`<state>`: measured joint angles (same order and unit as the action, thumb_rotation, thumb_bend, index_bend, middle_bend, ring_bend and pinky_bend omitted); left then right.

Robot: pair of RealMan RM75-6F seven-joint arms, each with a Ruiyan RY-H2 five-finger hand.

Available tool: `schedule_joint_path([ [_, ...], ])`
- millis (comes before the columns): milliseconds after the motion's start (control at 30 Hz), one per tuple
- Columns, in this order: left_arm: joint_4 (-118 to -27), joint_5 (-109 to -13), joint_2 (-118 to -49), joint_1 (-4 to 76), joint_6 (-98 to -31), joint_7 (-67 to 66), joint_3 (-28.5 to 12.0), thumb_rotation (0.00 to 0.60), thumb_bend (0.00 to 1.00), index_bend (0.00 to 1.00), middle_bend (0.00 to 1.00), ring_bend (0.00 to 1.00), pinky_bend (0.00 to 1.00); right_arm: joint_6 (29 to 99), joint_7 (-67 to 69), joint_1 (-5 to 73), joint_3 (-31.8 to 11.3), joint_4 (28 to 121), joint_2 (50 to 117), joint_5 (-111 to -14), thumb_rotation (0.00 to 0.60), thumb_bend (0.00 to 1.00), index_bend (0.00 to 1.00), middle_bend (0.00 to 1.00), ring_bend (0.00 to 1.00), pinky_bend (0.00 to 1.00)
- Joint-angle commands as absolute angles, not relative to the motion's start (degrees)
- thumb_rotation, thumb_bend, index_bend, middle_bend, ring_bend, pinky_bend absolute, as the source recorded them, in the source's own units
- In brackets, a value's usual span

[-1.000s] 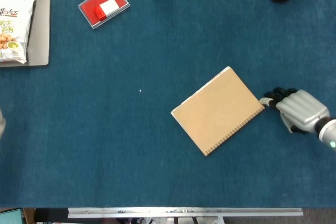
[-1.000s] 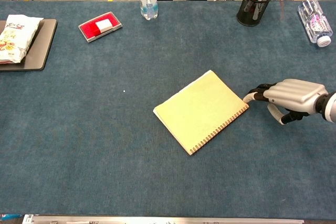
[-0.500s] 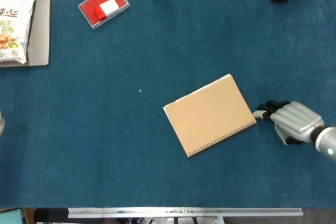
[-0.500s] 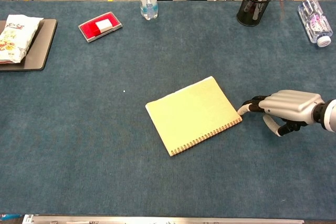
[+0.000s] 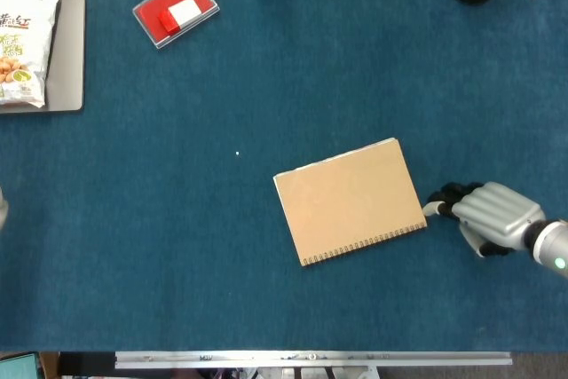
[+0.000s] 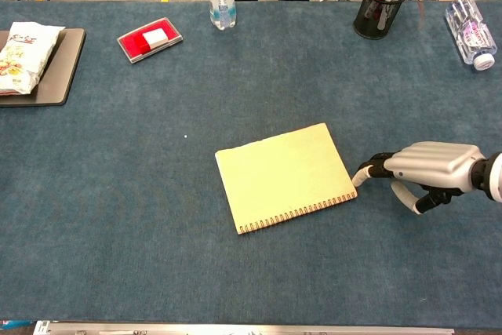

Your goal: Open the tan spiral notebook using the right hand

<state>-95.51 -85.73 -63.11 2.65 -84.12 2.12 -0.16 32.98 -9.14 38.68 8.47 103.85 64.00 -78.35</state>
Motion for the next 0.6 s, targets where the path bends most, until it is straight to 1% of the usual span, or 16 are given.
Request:
schedule_joint_path([
  [33, -95.51, -85.74, -63.10, 2.65, -84.13, 2.13, -0.16, 0.600, 0.30, 0.66, 0.61, 0.57, 0.72, 33.42, -8.97, 38.62, 8.43, 104.13, 63.73, -78.82, 0.600, 0.83, 0.14, 0.14, 0.07, 0.20],
  [400, -95.42, -85.68, -63.21, 2.73, -83.91, 1.93, -0.12, 0.600, 0.30, 0.66, 0.61, 0.57, 0.72, 35.60, -9.08, 38.36, 8.40, 106.10, 61.55, -80.57, 0.600, 0.83, 0.14, 0.17, 0.07, 0.20],
  [600, -95.37, -85.63, -63.34, 2.80, -83.72, 1.77, -0.08, 0.600, 0.30, 0.66, 0.61, 0.57, 0.72, 40.09, -11.42, 36.76, 8.05, 103.77, 63.35, -83.34, 0.600, 0.81, 0.14, 0.19, 0.07, 0.20],
])
